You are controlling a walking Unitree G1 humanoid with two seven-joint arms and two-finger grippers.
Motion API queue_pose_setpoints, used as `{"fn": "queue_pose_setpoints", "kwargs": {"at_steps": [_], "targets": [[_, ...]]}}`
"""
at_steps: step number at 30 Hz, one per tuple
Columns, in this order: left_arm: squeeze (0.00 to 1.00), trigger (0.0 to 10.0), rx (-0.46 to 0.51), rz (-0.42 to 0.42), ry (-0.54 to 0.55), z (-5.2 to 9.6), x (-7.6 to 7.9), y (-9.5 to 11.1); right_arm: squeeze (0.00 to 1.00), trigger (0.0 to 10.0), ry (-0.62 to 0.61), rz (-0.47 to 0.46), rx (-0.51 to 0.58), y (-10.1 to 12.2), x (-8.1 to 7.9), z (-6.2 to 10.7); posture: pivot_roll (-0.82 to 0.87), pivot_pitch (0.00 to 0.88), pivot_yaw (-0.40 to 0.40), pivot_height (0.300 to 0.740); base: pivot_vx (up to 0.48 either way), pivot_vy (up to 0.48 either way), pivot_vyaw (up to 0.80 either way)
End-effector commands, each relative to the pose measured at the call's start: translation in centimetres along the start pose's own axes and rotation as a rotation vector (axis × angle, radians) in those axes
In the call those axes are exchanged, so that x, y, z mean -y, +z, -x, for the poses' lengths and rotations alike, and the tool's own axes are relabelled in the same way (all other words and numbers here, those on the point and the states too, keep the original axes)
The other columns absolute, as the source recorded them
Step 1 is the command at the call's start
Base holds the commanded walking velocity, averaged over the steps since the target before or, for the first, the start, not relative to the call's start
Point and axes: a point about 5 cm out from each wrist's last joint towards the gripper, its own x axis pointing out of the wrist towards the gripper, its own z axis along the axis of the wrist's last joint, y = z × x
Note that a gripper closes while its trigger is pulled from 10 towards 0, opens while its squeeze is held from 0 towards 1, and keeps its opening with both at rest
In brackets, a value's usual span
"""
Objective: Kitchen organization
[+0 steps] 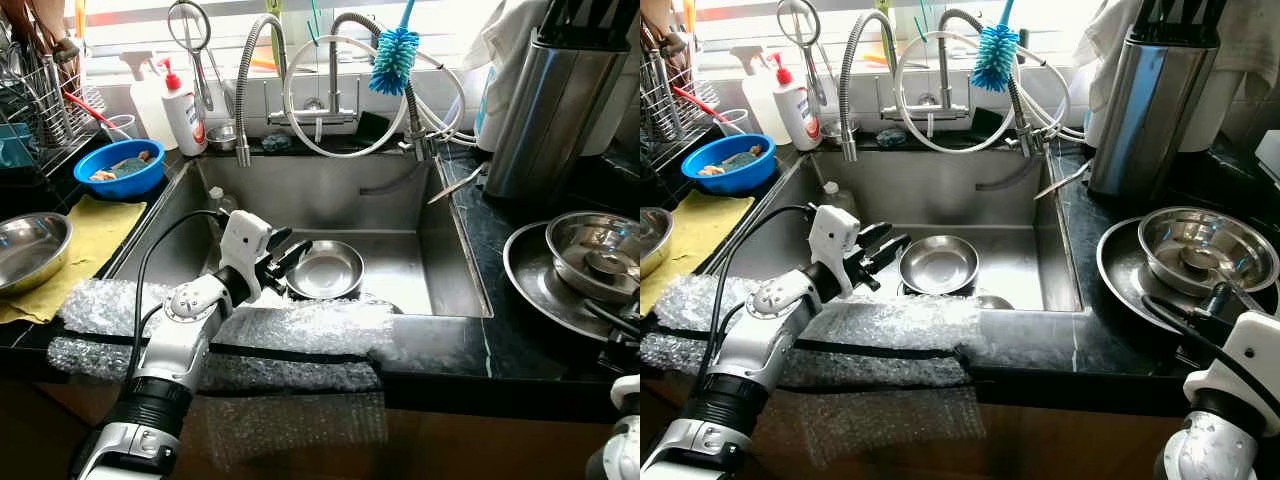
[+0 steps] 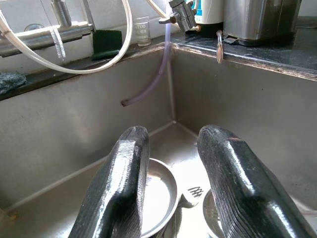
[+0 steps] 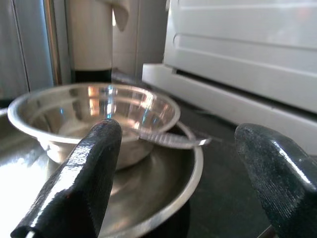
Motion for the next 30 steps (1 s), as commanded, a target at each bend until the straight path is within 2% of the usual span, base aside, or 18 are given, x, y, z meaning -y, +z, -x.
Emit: {"fn": "queue_pose_setpoints", "kwargs": {"at_steps": [1, 5, 6, 7, 8, 30], "targets": [[0.00, 10.0, -0.013, -0.025, 0.007, 0.09, -0.22, -0.12, 0.00, 10.0, 0.015, -0.004, -0.001, 0.12, -0.28, -0.21, -0.23, 0.000, 0.074, 0.740, 0.000, 0.000, 0.00], [0.00, 10.0, -0.013, -0.025, 0.007, 0.09, -0.20, -0.13, 0.00, 10.0, 0.022, -0.008, 0.004, 0.27, -0.38, -0.43, -0.23, 0.000, 0.074, 0.740, 0.000, 0.000, 0.00], [0.00, 10.0, -0.013, -0.026, 0.007, 0.10, -0.20, -0.13, 0.00, 8.7, 0.026, -0.008, 0.005, 0.28, -0.41, -0.47, -0.23, 0.000, 0.074, 0.740, 0.000, 0.000, 0.00], [0.00, 10.0, -0.012, -0.025, 0.007, 0.09, -0.20, -0.13, 0.00, 4.6, 0.028, -0.008, 0.007, 0.31, -0.43, -0.53, -0.23, 0.000, 0.074, 0.740, 0.000, 0.000, 0.00], [0.00, 10.0, -0.012, -0.025, 0.008, 0.09, -0.22, -0.10, 0.00, 0.0, 0.028, -0.010, 0.008, 0.35, -0.43, -0.56, -0.23, 0.000, 0.075, 0.740, 0.000, 0.000, 0.00], [0.00, 10.0, -0.010, -0.031, 0.011, 0.06, -0.35, -0.02, 0.00, 0.0, 0.001, -0.023, -0.019, 0.22, -0.37, -1.03, -0.23, 0.000, 0.075, 0.740, 0.000, 0.000, 0.00]]}}
